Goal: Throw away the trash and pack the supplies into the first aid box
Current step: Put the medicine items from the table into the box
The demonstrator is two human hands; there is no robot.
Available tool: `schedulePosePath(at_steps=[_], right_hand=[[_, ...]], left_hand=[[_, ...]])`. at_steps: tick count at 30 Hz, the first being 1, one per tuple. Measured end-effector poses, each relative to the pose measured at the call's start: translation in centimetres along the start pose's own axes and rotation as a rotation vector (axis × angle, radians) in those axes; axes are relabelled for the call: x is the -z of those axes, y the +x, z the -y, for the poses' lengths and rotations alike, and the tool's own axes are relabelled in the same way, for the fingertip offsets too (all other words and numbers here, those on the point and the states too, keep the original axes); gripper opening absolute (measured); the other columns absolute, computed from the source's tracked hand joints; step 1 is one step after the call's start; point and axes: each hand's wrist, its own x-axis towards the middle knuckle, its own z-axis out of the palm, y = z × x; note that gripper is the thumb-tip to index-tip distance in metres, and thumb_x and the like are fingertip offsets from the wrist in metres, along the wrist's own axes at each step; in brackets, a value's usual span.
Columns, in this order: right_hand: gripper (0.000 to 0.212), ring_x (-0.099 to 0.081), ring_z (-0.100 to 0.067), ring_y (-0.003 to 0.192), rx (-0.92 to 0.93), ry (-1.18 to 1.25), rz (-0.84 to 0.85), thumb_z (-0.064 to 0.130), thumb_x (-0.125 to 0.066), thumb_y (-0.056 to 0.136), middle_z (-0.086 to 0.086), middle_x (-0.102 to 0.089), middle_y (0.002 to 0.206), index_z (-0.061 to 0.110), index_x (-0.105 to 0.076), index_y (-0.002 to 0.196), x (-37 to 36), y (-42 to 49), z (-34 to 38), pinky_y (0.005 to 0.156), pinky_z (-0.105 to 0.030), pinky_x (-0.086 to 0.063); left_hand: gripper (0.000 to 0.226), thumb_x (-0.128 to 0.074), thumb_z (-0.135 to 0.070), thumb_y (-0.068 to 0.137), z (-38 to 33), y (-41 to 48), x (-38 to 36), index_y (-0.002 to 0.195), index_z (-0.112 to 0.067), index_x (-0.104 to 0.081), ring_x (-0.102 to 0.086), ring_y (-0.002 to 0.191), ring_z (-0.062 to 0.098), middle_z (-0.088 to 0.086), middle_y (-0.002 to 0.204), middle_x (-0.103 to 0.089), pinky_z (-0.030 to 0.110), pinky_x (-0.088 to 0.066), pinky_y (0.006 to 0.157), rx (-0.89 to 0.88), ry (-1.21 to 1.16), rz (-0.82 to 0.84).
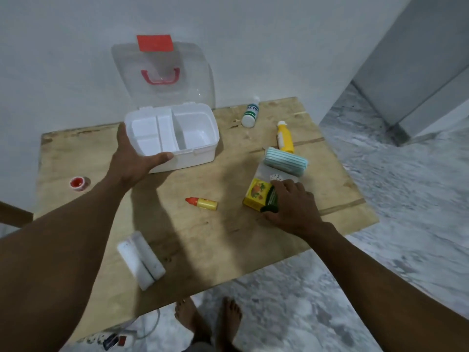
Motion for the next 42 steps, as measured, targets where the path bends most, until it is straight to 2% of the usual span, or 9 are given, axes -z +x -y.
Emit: schedulePosePath(at_steps=[12, 19, 22, 25, 29, 31, 34, 39, 42], right_hand=[[0.078, -0.048, -0.030, 0.120, 0.063, 0.068, -0.044, 0.048, -0.068, 0.083, -0.010, -0.047, 0.135, 0.014, -0.037, 0.146, 0.5, -0.6, -0.5, 0.093, -0.046, -0.048], [0.077, -0.053, -0.031, 0.115, 0.149, 0.200, -0.240, 0.039, -0.077, 0.076, -0.014, -0.054, 0.128, 0.007, -0.046, 0.139, 4.7, 1.3, 2.2, 0.091, -0.043, -0.048], [0.073, -0.056, -0.034, 0.107, 0.178, 0.225, -0.308, 0.039, -0.077, 0.072, -0.016, -0.058, 0.117, 0.004, -0.053, 0.132, 6.9, 3.4, 4.2, 0.090, -0.044, -0.050], [0.070, -0.058, -0.037, 0.095, 0.206, 0.219, -0.387, 0.043, -0.072, 0.068, -0.018, -0.058, 0.108, 0.011, -0.058, 0.129, 9.1, 5.4, 6.7, 0.080, -0.046, -0.053], [0.070, -0.056, -0.039, 0.102, 0.122, 0.219, -0.272, 0.041, -0.072, 0.075, -0.018, -0.050, 0.116, 0.034, -0.044, 0.138, 11.9, 7.9, 9.9, 0.087, -0.043, -0.052], [0.070, -0.054, -0.041, 0.105, 0.113, 0.161, -0.244, 0.037, -0.072, 0.078, -0.019, -0.049, 0.116, 0.031, -0.042, 0.140, 12.7, 9.3, 10.9, 0.089, -0.040, -0.049], [0.069, -0.051, -0.041, 0.110, 0.102, 0.021, -0.203, 0.028, -0.074, 0.080, -0.021, -0.050, 0.120, 0.012, -0.040, 0.138, 13.4, 11.2, 12.3, 0.089, -0.041, -0.045], [0.047, -0.050, -0.036, 0.110, 0.126, -0.207, -0.134, 0.019, -0.071, 0.085, -0.022, -0.050, 0.120, 0.000, -0.050, 0.124, 13.6, 13.5, 14.9, 0.088, -0.038, -0.042], [0.026, -0.054, -0.036, 0.100, 0.178, -0.329, -0.159, 0.007, -0.067, 0.083, -0.023, -0.056, 0.107, -0.001, -0.060, 0.106, 12.9, 14.5, 16.2, 0.076, -0.036, -0.039]], left_hand=[[0.122, -0.088, -0.046, 0.063, -0.1, -0.2, 0.1, 0.153, -0.026, -0.008, -0.034, 0.138, 0.028, -0.001, 0.153, -0.031, 0.052, -0.035, 0.111, 0.034, 0.014, 0.011], [0.118, -0.088, -0.030, 0.070, -0.9, -0.5, 0.1, 0.154, -0.022, -0.005, -0.034, 0.138, 0.026, 0.002, 0.154, -0.032, 0.041, -0.033, 0.111, 0.042, -0.012, -0.002], [0.122, -0.090, -0.030, 0.066, -0.8, -0.4, 0.2, 0.154, -0.020, -0.006, -0.037, 0.136, 0.026, 0.002, 0.151, -0.035, 0.043, -0.034, 0.112, 0.056, -0.037, -0.001], [0.125, -0.091, -0.030, 0.064, -0.9, -0.2, 0.4, 0.155, -0.019, -0.005, -0.040, 0.134, 0.024, 0.001, 0.149, -0.038, 0.040, -0.036, 0.110, 0.078, -0.070, -0.004], [0.124, -0.091, -0.030, 0.065, -0.9, -0.3, 0.3, 0.154, -0.020, -0.006, -0.041, 0.132, 0.019, -0.002, 0.147, -0.039, 0.031, -0.035, 0.104, 0.077, -0.096, -0.008], [0.123, -0.092, -0.029, 0.064, -0.9, -0.3, 0.4, 0.154, -0.020, -0.008, -0.042, 0.128, 0.016, -0.006, 0.142, -0.040, 0.029, -0.036, 0.102, 0.054, -0.110, -0.016], [0.118, -0.091, -0.022, 0.065, -0.9, -0.5, 0.1, 0.153, -0.019, -0.012, -0.039, 0.117, 0.006, -0.014, 0.130, -0.037, 0.023, -0.034, 0.094, 0.036, -0.144, -0.030], [0.115, -0.090, -0.016, 0.066, -0.9, -0.6, -0.2, 0.153, -0.019, -0.014, -0.039, 0.113, 0.001, -0.017, 0.125, -0.038, -0.004, -0.032, 0.074, 0.030, -0.189, -0.056], [0.114, -0.091, -0.016, 0.064, -0.6, -0.6, -0.2, 0.150, -0.022, -0.017, -0.044, 0.110, 0.002, -0.017, 0.123, -0.042, -0.001, -0.037, 0.073, 0.015, -0.207, -0.067]])
